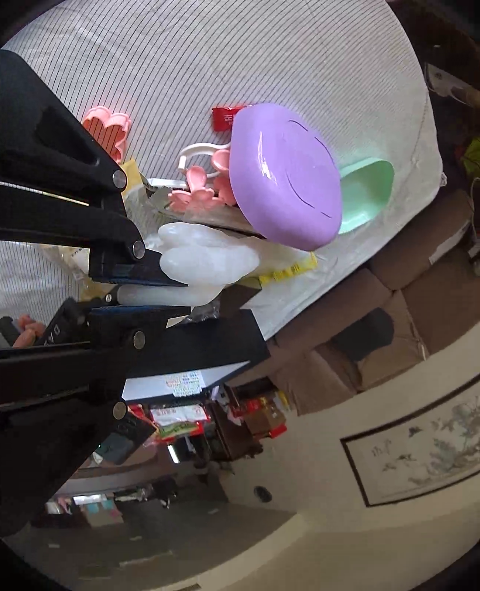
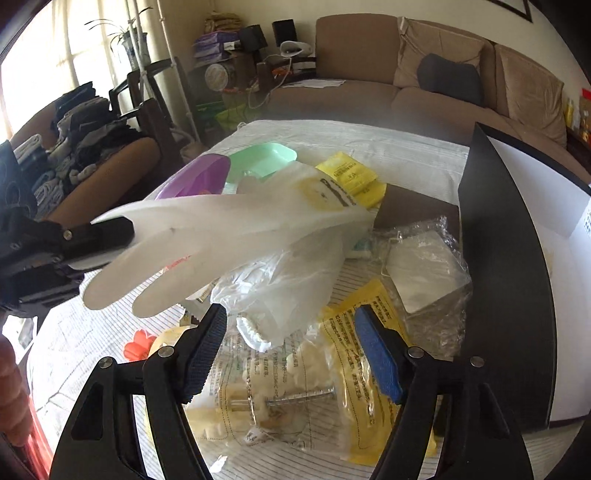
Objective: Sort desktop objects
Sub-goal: 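Close the left gripper on the glove cuff while the right gripper pinches its fingers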
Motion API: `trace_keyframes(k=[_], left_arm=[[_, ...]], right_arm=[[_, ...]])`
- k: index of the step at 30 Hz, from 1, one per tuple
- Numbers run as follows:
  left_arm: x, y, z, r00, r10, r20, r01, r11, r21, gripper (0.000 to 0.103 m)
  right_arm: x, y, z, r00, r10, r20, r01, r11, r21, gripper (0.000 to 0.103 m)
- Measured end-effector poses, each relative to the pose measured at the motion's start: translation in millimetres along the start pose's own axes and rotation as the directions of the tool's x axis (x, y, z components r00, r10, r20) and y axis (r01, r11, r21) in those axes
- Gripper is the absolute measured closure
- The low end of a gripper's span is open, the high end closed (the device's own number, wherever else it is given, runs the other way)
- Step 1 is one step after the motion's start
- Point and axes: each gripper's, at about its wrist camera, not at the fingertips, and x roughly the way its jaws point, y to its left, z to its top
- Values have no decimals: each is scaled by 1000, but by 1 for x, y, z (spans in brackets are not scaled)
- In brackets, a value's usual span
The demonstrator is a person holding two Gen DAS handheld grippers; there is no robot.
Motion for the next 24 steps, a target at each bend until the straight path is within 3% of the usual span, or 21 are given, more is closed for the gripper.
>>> trace_keyframes(k=[1, 3, 5, 7, 8, 10, 11, 12, 15, 18, 21, 23, 24], left_arm=[[-2, -2, 2, 1000, -7, 8, 6, 1000, 8, 95], [-4, -3, 5, 1000, -21, 22, 20, 1000, 11, 95], [-6, -1, 8, 999, -34, 27, 34, 999, 5, 95], [-6, 2, 12, 998, -51, 25, 51, 999, -9, 95], [-6, 4, 13, 998, -58, 24, 59, 998, -17, 95], [-5, 5, 15, 998, -60, 21, 61, 998, -25, 95], [-5, 6, 16, 998, -60, 21, 61, 998, -27, 95], [-5, 7, 17, 998, -62, 20, 63, 998, -29, 95], [-4, 6, 15, 997, -70, 17, 71, 997, -36, 95], [-6, 6, 15, 997, -79, 22, 80, 996, -38, 95], [-9, 5, 14, 995, -99, 28, 100, 994, -45, 95], [-9, 4, 15, 995, -97, 33, 99, 994, -40, 95], [-9, 5, 15, 995, -93, 35, 95, 995, -41, 95]], right_arm=[[4, 4, 1, 1000, -2, -5, 2, 1000, -25, 32], [10, 14, 3, 1000, -11, -19, 10, 997, -75, 79], [8, 21, 4, 1000, -25, -12, 23, 995, -94, 82], [2, 20, 4, 1000, 0, -26, -2, 998, -66, 82], [0, 19, 3, 998, 3, -58, -6, 999, -45, 76], [-13, 14, 3, 998, 3, -63, -3, 1000, 6, 48], [-24, 10, 3, 1000, -1, -30, 2, 1000, 27, 27], [-36, 7, 4, 1000, -4, 16, 3, 999, 42, 18], [-53, 8, 16, 997, 5, 76, -6, 1000, 9, 18], [-37, 29, 23, 999, -17, 42, 25, 976, -216, 18], [-13, 55, 21, 991, -114, 69, 133, 879, -457, 18], [4, 69, 24, 985, -151, 84, 172, 819, -547, 20], [10, 72, 27, 988, -141, 71, 156, 817, -556, 35]])
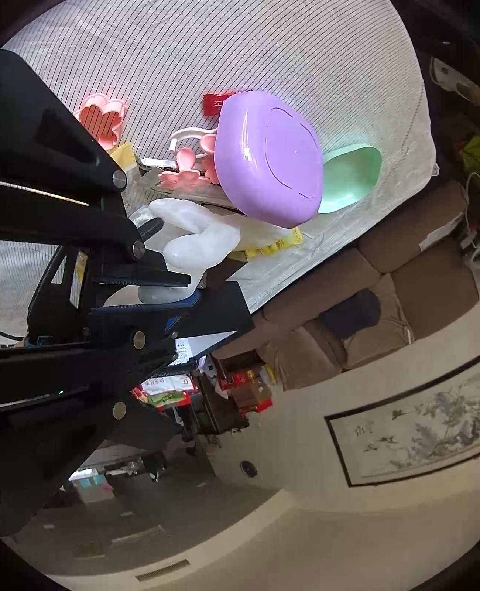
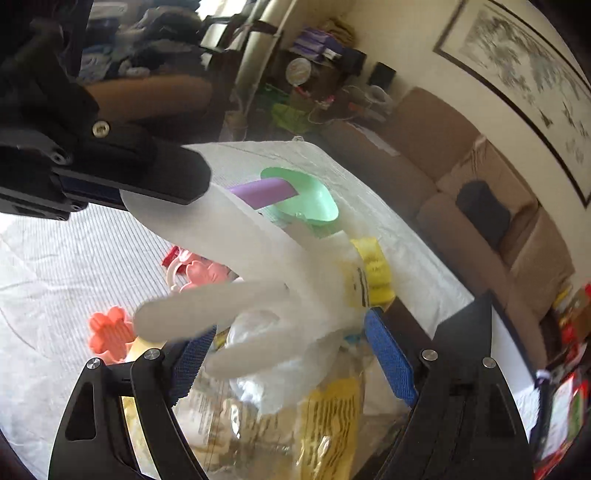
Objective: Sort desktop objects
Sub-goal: 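Close the left gripper on the glove cuff while the right gripper pinches its fingers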
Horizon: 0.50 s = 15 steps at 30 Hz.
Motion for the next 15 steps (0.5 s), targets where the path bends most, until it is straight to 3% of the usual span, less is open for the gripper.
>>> trace_keyframes(k=[1, 2, 4, 7, 9, 11, 13, 15], left_arm=[[0, 2, 1, 1000, 2, 3, -2, 1000, -7, 95], [0, 5, 2, 1000, -1, 8, 1, 1000, -17, 95], [-4, 10, 5, 1000, -7, 23, 8, 999, -36, 95], [-10, 13, 10, 999, -16, 49, 19, 999, -49, 95], [-14, 13, 13, 997, 0, 71, 3, 999, -46, 85], [-18, 10, 13, 995, 32, 98, -29, 999, -26, 50], [-18, 3, 12, 994, 30, 107, -31, 999, 10, 39], [-15, -7, 9, 996, 20, 91, -26, 997, 68, 39]], right_arm=[[3, -4, 5, 999, 41, 1, -41, 999, 27, 57], [5, -11, 10, 997, 76, 0, -76, 993, 86, 91], [1, -28, 12, 992, 125, 36, -130, 970, 206, 89], [-11, -47, 7, 988, 134, 80, -152, 938, 312, 91], [-23, -58, 7, 985, 137, 105, -166, 920, 356, 91], [-39, -73, 11, 984, 120, 133, -163, 907, 389, 91], [-57, -89, 20, 981, 109, 162, -168, 893, 417, 91], [-79, -102, 31, 975, 110, 192, -186, 878, 442, 91]])
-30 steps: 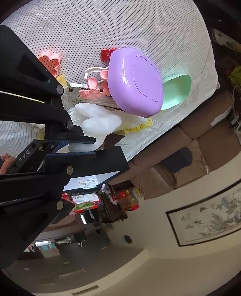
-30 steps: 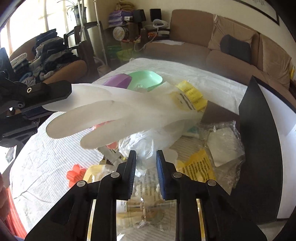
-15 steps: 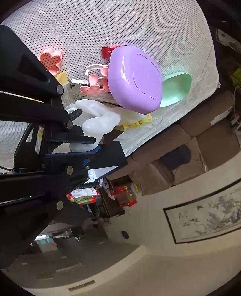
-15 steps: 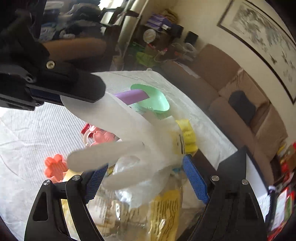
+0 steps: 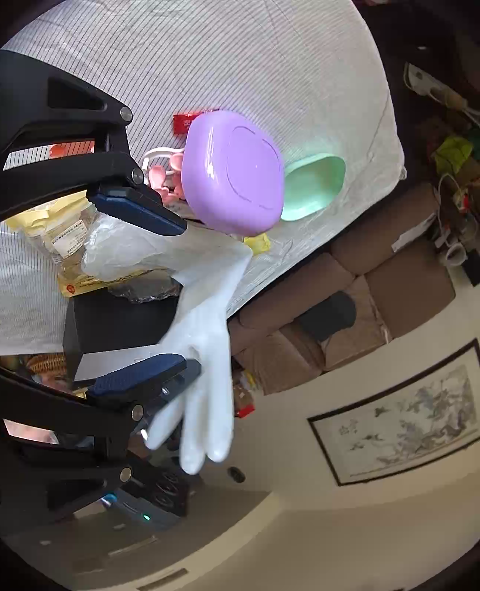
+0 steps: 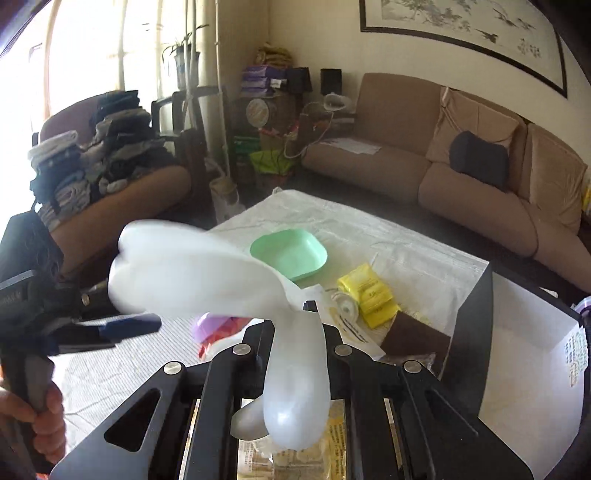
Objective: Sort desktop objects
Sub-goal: 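Close the left gripper on the glove cuff while the right gripper pinches its fingers, then lift the white rubber glove up off the pile with both grippers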
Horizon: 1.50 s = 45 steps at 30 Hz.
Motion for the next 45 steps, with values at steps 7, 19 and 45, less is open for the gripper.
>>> trace_keyframes(k=[7, 19, 45], left_arm=[[-11, -74, -23, 994, 1, 107, -42, 924, 379, 23], [-61, -221, -61, 988, -44, 149, -93, 600, 794, 15], [-131, -465, -232, 995, 35, -94, 76, 355, 932, 97]], right_arm=[[-64, -6, 52, 991, 124, 44, -127, 987, 97, 91], [-188, 19, 77, 948, 315, 34, -317, 934, 167, 91], [-492, 30, 24, 906, 375, 198, -382, 924, -3, 91]])
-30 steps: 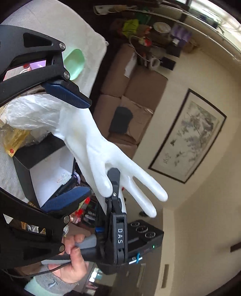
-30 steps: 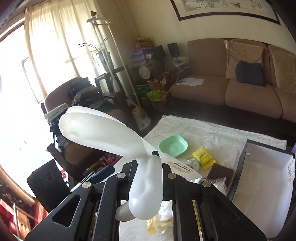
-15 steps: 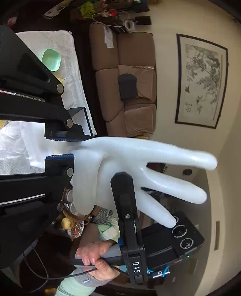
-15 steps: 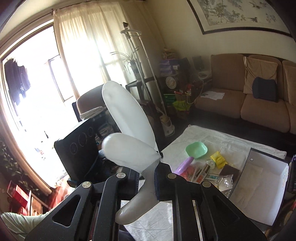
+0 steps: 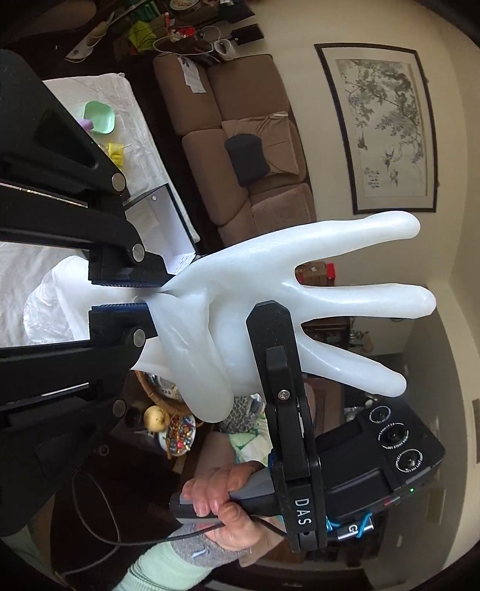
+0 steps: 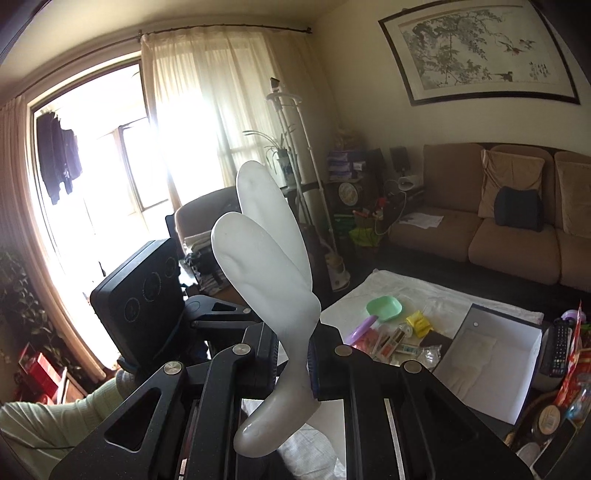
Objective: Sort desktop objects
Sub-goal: 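Lift the white rubber glove up off the pile with both grippers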
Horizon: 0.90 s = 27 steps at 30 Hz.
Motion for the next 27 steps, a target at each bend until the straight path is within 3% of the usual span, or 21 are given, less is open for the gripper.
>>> trace_keyframes(k=[6, 11, 19, 27], left_arm=[[14, -61, -7, 996, -19, -85, 17, 1000, -17, 97], [47, -84, -23, 985, -20, -172, 16, 1000, -22, 97], [166, -56, -97, 940, -22, -341, -18, 994, -112, 97], [278, 4, -139, 909, -48, -414, -52, 972, -228, 96]], right_arm=[[-25, -2, -34, 999, 4, -40, -4, 1000, 8, 91], [-31, -22, -68, 997, -4, -83, 8, 999, 40, 91], [17, -120, -135, 975, -49, -216, 83, 985, 153, 91], [74, -222, -165, 961, -91, -261, 139, 975, 172, 91]])
